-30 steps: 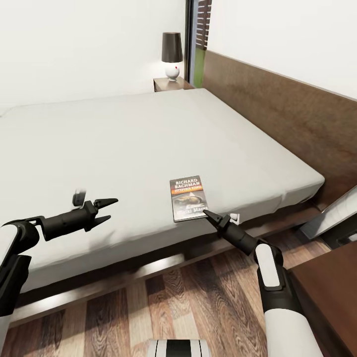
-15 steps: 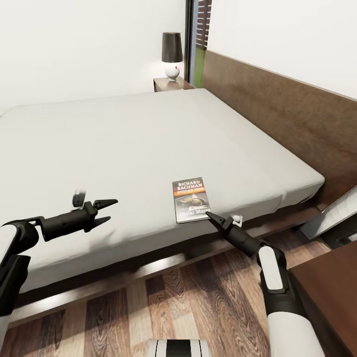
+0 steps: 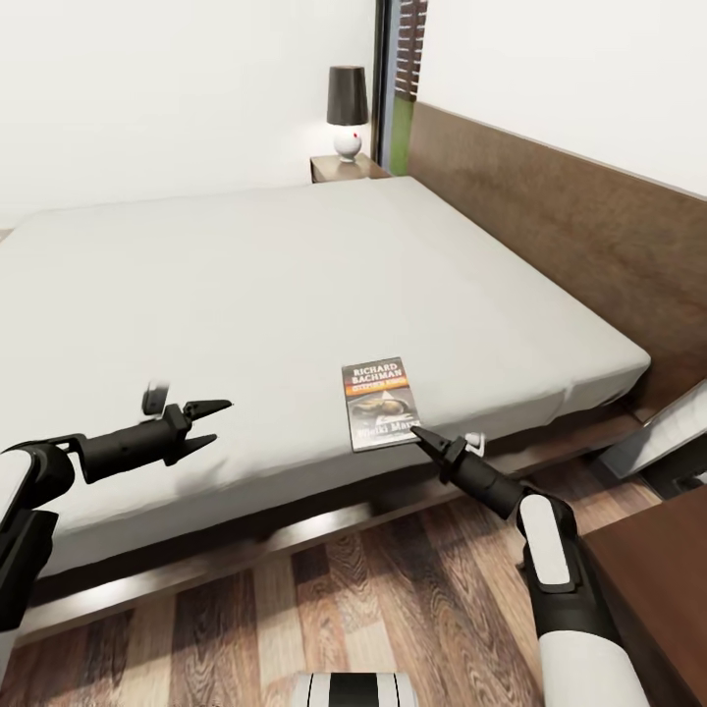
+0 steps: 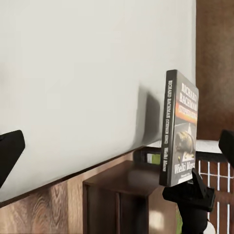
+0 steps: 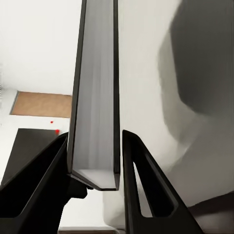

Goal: In the bedroom, move the book from the bed onto either nightstand, and place the two sandals side by side next to the bed.

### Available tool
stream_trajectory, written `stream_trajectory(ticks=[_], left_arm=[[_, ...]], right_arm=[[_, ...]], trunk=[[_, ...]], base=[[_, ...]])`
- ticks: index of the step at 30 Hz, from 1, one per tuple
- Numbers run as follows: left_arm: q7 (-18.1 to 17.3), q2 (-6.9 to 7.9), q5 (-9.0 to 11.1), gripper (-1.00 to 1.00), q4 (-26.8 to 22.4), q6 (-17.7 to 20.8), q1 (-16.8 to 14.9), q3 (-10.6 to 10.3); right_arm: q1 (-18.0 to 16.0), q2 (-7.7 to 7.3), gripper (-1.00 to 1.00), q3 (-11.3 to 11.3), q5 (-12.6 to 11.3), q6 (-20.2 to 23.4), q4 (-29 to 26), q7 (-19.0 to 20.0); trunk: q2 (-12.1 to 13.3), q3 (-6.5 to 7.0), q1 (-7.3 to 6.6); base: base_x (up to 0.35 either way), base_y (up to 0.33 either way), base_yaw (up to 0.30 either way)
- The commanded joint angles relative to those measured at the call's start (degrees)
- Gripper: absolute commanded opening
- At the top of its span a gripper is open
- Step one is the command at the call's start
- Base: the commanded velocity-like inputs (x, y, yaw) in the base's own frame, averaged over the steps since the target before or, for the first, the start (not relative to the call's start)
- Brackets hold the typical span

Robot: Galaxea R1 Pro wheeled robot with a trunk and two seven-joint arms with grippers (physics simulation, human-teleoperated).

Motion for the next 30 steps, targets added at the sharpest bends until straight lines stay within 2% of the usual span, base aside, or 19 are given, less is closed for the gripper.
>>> stream_trajectory(ticks=[1, 11, 19, 30], left_arm=[[0.6, 0.0, 0.6, 1.0, 0.0, 0.2, 0.0, 0.0], [0.4, 0.5, 0.6, 1.0, -0.2, 0.2, 0.8, 0.3], [0.2, 0.69, 0.6, 1.0, -0.4, 0.2, 1.3, 0.5], [0.2, 1.46, 0.5, 1.0, -0.5, 0.2, 2.2, 0.6]], right_arm=[[0.0, 0.06, -1.0, -0.2, 0.4, 0.2, 0.0, 0.4], [0.4, 0.05, -1.0, -0.1, 0.4, 3.4, -6.0, 0.5], [0.9, -0.06, -1.0, 2.5, 0.4, 3.4, -9.2, 0.6], [2.6, -0.16, -1.0, 3.9, 0.4, 3.4, -13.9, 0.6]], trunk=[[0.0, 0.01, -0.01], [0.0, 0.55, -0.01], [0.0, 1.03, -0.01], [0.0, 1.69, -0.01]], base=[[0.0, 0.0, 0.155], [0.0, 0.0, 0.196], [0.0, 0.0, 0.222], [0.0, 0.0, 0.225]])
